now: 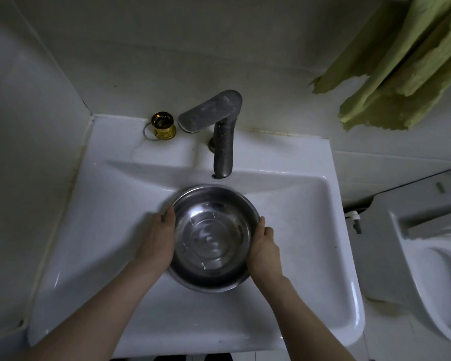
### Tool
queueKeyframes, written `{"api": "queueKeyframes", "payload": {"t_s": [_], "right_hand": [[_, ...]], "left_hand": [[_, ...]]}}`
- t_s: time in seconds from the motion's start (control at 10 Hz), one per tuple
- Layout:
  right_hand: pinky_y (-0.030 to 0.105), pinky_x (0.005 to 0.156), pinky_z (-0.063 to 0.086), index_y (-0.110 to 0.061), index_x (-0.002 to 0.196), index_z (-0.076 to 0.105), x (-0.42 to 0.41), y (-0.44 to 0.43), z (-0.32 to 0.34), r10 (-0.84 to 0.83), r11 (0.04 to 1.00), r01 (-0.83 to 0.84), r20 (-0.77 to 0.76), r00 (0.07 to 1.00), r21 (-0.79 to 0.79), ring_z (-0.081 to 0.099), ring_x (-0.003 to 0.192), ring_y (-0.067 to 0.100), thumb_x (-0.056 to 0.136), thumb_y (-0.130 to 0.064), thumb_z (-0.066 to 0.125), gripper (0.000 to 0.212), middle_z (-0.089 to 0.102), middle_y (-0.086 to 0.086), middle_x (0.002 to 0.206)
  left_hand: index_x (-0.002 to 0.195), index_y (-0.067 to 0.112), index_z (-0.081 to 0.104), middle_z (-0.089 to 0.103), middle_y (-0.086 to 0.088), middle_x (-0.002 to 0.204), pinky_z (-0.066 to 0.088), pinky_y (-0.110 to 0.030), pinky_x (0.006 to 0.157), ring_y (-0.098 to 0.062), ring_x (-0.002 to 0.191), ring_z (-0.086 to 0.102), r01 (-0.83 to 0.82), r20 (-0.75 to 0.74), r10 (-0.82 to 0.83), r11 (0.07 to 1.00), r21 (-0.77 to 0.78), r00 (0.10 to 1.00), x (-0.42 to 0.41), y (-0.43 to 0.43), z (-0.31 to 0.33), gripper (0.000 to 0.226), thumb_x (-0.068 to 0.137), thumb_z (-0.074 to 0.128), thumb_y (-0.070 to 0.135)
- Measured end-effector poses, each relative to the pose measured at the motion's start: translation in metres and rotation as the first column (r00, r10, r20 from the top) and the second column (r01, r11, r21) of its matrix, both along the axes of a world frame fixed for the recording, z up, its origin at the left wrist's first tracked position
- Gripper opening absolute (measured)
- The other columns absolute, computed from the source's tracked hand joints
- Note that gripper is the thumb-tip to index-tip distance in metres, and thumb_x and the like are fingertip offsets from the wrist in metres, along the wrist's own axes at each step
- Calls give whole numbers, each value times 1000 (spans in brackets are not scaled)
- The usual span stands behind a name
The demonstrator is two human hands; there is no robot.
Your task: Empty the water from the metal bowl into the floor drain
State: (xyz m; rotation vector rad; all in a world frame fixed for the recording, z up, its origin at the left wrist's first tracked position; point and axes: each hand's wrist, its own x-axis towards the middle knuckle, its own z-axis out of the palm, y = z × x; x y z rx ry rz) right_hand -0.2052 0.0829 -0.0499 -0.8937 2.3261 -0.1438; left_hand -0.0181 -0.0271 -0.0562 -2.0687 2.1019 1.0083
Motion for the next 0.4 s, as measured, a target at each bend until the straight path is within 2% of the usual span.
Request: {"api": "queueKeyframes", "payload": {"t_s": [0.1, 0.2, 0.3, 0.4], "right_hand": [[35, 88, 54, -14, 156, 4, -2, -1, -2, 55, 998, -54, -46, 997, 18, 63, 103, 30, 98, -19, 49, 74, 36, 14, 143], [35, 88, 53, -13, 157, 3, 0, 1, 2, 90, 995, -86, -66, 994, 59, 63, 105, 30, 97, -18, 51, 77, 37, 14, 144], [38, 97, 49, -11, 158, 1, 0, 4, 11, 148, 989, -148, -162, 976, 16, 53, 121, 29, 96, -20, 51, 80, 35, 12, 149], [37, 102, 45, -10, 157, 10, 7, 10, 25, 252, 956, -287, -322, 913, -64, 47, 128, 27, 96, -23, 49, 74, 36, 8, 150]], "left_hand": [[148, 12, 30, 57, -26, 122, 47, -42, 79, -42, 101, 59, 160, 124, -157, 987, -10, 980, 1, 3, 0, 58, 93, 47, 7], [152, 13, 20, 53, -27, 130, 49, -44, 86, -45, 109, 56, 212, 71, -209, 976, -44, 975, 6, 5, 1, 68, 91, 46, -1], [154, 9, 12, 23, -26, 155, 36, -43, 111, -42, 140, 31, 310, 140, -301, 950, -43, 943, 14, 8, 0, 66, 95, 40, 3], [155, 10, 8, 9, -17, 162, 18, -36, 121, -32, 149, 14, 376, 143, -361, 922, -98, 922, 19, 15, 13, 65, 98, 40, 10]]}}
